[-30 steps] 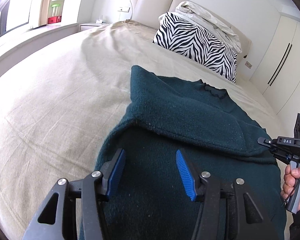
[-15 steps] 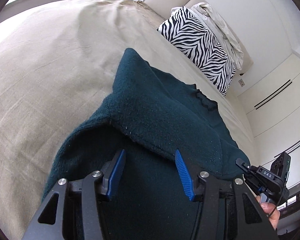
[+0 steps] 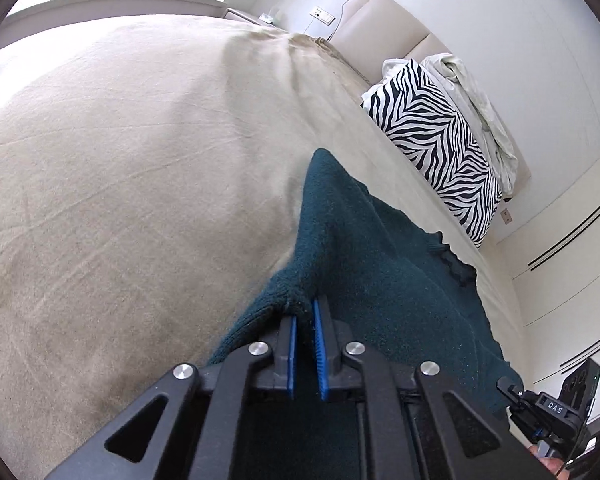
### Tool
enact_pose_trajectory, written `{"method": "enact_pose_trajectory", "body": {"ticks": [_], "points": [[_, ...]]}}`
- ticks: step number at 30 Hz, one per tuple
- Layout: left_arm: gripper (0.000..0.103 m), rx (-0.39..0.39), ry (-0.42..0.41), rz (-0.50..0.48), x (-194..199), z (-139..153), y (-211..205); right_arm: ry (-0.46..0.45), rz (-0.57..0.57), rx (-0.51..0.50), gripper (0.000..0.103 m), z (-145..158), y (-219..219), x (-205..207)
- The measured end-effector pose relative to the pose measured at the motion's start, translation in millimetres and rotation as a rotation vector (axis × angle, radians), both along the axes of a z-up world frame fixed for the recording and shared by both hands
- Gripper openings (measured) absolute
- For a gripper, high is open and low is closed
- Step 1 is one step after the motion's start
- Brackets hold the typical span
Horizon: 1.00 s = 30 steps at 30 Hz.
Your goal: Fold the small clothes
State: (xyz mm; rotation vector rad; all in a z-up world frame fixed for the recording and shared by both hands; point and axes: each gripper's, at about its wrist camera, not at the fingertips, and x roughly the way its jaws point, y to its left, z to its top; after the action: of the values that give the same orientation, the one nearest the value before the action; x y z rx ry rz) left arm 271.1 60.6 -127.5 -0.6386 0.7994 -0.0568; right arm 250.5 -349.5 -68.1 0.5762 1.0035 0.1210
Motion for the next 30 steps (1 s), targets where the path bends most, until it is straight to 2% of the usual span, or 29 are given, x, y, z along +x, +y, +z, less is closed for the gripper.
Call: {"method": "enact_pose_trajectory", "body": {"ticks": [2,5,7,11,13,16,19,21,22,23,24,25,28,30], "points": [[0.012,0.014,0.000,-0.010,0,2,-3,0.013,0.002,-0.041,0.011,-2,4,3],[0.019,0.018,0.014,-0.031,-12,7,-4,0.049,-0.018,-0.028,0.011,-12,0,4],[0.034,0.053,0.015,-0.062,-28,16,-14,0.062,-0.020,-0.013,0.011,-20,-4,1],[0.038,0.121,-0.072,-0.119,-51,48,-36,0.048,-0.038,0.038,0.011,-26,-12,-2],[0.044,0.156,-0.121,-0.122,-43,66,-40,0.038,-0.048,0.028,0.011,-23,-13,-2],[0.046,0.282,-0.165,-0.125,-8,82,-49,0.033,-0.045,0.003,0.011,-19,-12,1],[0.046,0.385,-0.110,-0.158,39,74,-56,0.044,-0.043,-0.007,0.011,-22,-13,3],[0.046,0.448,-0.030,-0.159,62,53,-53,0.043,-0.043,-0.003,0.011,-25,-16,2],[0.046,0.451,0.028,-0.149,69,39,-46,0.042,-0.045,0.007,0.011,-26,-18,1],[0.047,0.423,0.065,-0.138,72,26,-37,0.042,-0.048,0.019,0.011,-27,-20,0],[0.048,0.370,0.057,-0.141,68,17,-28,0.046,-0.056,0.024,0.011,-26,-23,-1],[0.048,0.352,0.036,-0.146,65,14,-24,0.050,-0.067,0.019,0.011,-24,-26,-3],[0.048,0.406,0.037,-0.157,64,15,-31,0.055,-0.159,-0.076,0.012,-8,-35,-9],[0.049,0.414,0.030,-0.149,62,13,-32,-0.010,-0.195,-0.083,0.012,9,-36,-9]]}}
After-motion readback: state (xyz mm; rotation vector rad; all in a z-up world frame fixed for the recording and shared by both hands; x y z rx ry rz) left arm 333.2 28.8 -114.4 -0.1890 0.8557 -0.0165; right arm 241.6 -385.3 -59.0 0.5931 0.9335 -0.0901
